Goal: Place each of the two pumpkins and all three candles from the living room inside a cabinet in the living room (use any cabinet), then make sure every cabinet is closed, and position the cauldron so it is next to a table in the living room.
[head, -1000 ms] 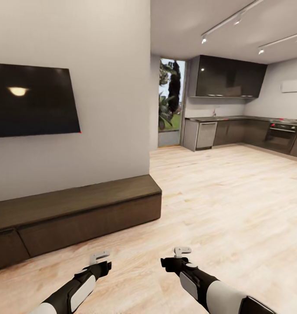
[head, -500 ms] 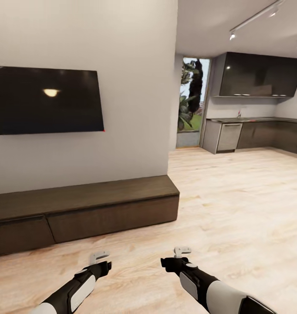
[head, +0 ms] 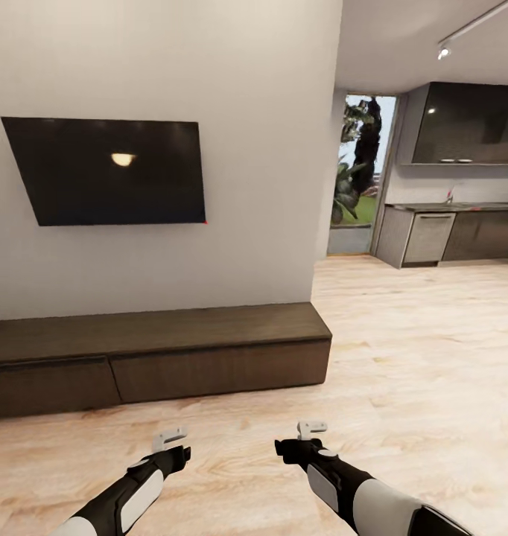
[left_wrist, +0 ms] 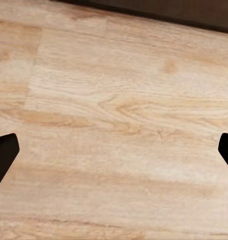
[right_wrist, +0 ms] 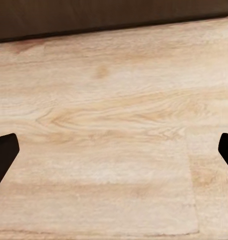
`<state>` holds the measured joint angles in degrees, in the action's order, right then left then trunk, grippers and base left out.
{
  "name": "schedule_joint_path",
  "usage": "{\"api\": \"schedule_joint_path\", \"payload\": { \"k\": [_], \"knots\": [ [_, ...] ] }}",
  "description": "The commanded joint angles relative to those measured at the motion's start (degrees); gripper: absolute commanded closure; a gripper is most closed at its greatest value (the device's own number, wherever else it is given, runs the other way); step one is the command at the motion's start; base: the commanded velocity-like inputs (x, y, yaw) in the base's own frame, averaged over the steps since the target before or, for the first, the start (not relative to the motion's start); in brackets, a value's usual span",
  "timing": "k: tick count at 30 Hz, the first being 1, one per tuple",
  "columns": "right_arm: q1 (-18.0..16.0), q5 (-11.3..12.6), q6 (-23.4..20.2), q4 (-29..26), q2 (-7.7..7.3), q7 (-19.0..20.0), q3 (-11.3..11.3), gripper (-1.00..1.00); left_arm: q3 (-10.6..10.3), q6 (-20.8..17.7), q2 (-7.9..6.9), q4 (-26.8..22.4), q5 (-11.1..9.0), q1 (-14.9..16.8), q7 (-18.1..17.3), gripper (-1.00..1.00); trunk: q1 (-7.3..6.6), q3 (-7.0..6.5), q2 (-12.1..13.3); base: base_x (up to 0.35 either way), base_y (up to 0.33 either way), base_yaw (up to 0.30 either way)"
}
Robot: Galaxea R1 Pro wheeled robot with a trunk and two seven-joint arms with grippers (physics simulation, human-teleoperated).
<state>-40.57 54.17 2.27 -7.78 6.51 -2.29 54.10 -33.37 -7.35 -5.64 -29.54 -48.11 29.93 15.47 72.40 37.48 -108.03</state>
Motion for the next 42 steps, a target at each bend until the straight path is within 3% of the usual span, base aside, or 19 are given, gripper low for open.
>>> {"api": "schedule_joint_path", "payload": {
  "k": [1,9,32,38,42],
  "knots": [
    [0.0,0.4,0.8,0.0,0.00,-0.2,0.5,-1.00,-0.5,-0.1,-0.11,-0.2,-0.4,0.0,0.5,-1.00,0.01,0.06,0.0,0.193,-0.168,0.032],
    [0.0,0.7,2.9,0.1,0.00,0.1,0.5,-1.00,-0.5,-0.1,-0.16,-0.2,-0.4,0.1,0.5,-1.00,0.01,0.06,0.0,0.156,-0.064,0.008],
    [0.0,0.7,3.2,0.2,0.00,-1.1,0.5,-1.00,-0.5,0.0,-0.24,-0.2,-0.5,0.1,0.6,-1.00,0.01,0.06,0.0,0.125,-0.001,0.000],
    [0.0,0.3,3.0,0.2,0.00,-9.7,0.6,-1.00,-0.4,0.2,-0.49,-0.2,-0.3,0.0,0.1,-1.00,0.01,0.06,0.0,0.001,0.000,0.000],
    [0.0,0.9,3.0,0.1,0.00,-12.1,0.5,-1.00,-0.4,-0.1,-1.39,-0.7,-0.4,0.0,-0.3,-1.00,0.01,0.06,0.0,0.000,0.000,0.000]
  ]
}}
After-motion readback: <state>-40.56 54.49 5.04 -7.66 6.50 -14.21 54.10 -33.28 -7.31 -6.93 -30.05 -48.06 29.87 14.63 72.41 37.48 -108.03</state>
